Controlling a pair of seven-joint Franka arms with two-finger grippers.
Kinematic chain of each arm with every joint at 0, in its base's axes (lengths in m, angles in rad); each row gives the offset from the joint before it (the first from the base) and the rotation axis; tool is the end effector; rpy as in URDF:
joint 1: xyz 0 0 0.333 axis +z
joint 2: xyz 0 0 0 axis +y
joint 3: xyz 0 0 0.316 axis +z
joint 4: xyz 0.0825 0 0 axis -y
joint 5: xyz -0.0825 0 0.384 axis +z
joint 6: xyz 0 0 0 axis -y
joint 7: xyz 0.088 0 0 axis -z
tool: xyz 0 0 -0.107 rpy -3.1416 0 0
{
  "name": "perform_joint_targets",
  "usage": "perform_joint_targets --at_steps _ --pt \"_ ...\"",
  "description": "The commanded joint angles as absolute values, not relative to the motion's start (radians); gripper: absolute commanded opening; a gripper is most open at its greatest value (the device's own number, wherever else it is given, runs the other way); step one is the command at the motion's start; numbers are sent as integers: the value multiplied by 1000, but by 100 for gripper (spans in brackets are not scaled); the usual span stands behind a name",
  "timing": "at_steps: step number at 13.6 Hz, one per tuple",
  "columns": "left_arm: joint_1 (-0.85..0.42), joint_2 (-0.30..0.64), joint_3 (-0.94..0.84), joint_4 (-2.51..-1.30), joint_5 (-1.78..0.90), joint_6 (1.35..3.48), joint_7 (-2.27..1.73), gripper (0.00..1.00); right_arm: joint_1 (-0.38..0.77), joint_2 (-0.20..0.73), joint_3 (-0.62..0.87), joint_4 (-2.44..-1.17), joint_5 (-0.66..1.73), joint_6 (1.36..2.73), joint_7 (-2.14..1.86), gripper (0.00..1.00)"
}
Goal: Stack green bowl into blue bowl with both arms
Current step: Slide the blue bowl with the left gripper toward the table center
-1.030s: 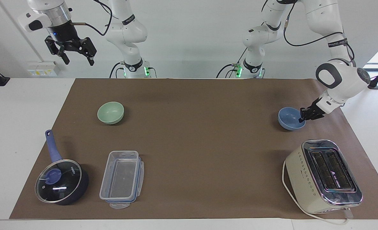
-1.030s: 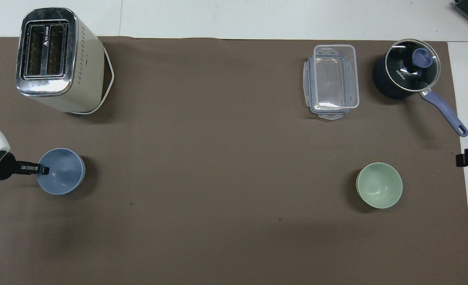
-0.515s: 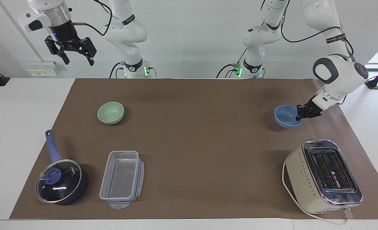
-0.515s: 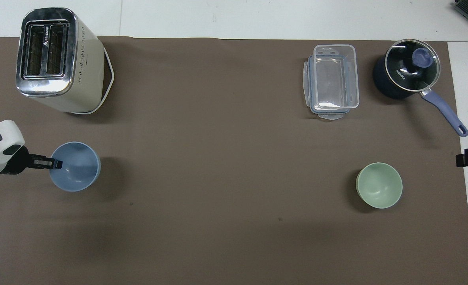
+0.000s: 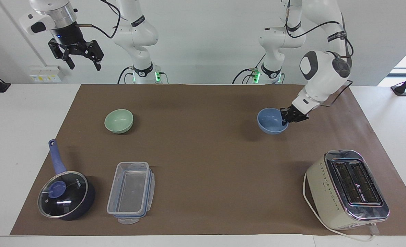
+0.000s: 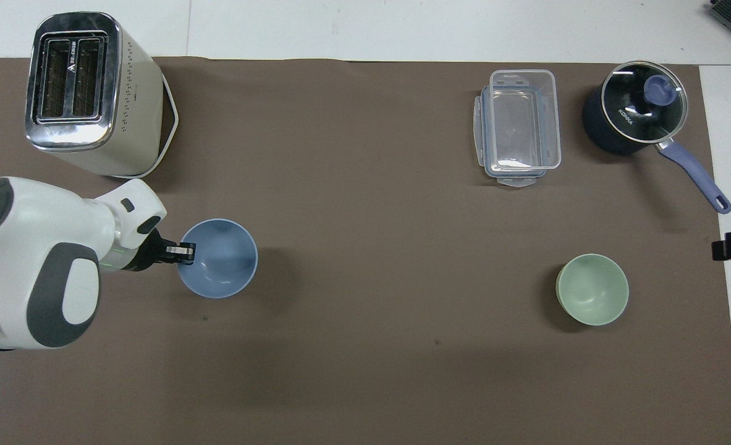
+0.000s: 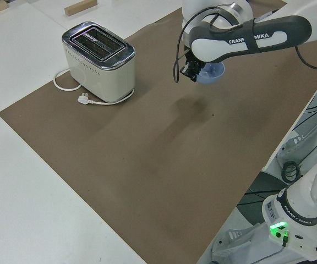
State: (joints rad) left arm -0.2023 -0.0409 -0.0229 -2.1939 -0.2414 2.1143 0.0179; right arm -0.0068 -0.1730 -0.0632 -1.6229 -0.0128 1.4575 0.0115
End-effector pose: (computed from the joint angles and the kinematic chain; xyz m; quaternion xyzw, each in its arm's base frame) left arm 0.5045 -0.1269 0.4006 0.9931 -0.0566 -0.0296 0.0988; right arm 0.4855 -0.0389 0.6802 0.9992 -0.0410 0.0036 0.0010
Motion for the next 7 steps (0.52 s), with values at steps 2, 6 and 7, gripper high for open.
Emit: perform_joint_targets --at_steps 2,6,7 --pt "-374 -48 -5 -2221 -238 2192 -183 0 -14 -195 -63 -1646 -9 1460 12 100" --pt "-523 -3 -6 -2221 -238 2276 -365 0 -14 -195 -63 -1646 -9 1460 14 100" --pt "-553 18 -6 -2221 -238 2314 -394 0 -14 -195 -63 -1647 -9 1460 12 100"
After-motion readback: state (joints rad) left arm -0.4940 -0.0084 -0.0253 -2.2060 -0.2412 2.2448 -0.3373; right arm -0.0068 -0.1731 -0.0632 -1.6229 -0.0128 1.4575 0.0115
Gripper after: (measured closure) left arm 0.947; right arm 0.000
